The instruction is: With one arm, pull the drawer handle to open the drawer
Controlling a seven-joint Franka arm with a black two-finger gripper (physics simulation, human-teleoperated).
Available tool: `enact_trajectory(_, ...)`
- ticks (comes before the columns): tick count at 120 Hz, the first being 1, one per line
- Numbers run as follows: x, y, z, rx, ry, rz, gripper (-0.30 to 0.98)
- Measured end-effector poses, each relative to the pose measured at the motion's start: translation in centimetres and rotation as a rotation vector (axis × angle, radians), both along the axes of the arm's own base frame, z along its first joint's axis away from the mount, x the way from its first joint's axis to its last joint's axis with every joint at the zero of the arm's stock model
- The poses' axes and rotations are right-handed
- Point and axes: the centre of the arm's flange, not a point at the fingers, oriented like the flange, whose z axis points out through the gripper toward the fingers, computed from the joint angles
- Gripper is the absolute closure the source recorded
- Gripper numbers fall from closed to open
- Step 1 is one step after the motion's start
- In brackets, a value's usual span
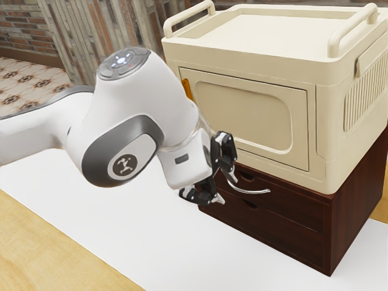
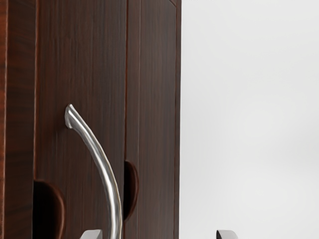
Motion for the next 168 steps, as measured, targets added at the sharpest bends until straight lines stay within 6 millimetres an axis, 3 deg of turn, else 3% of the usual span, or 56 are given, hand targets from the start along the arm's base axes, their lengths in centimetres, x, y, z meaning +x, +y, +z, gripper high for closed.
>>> enact_trajectory(52, 2.4, -0.2, -2.7, -0.031, -0.032, 0.017, 0.54)
enact_trajectory(82, 1.0, -0.1, -4.2, -0.033, -0.032, 0.020, 0.60)
enact_trajectory(124, -5.3, 0.4, -3.8, -0.025, -0.112, 0.009, 0.76)
enact_trajectory(168, -10.4, 0.6, -4.3, -0.033, -0.164, 0.002, 0.74)
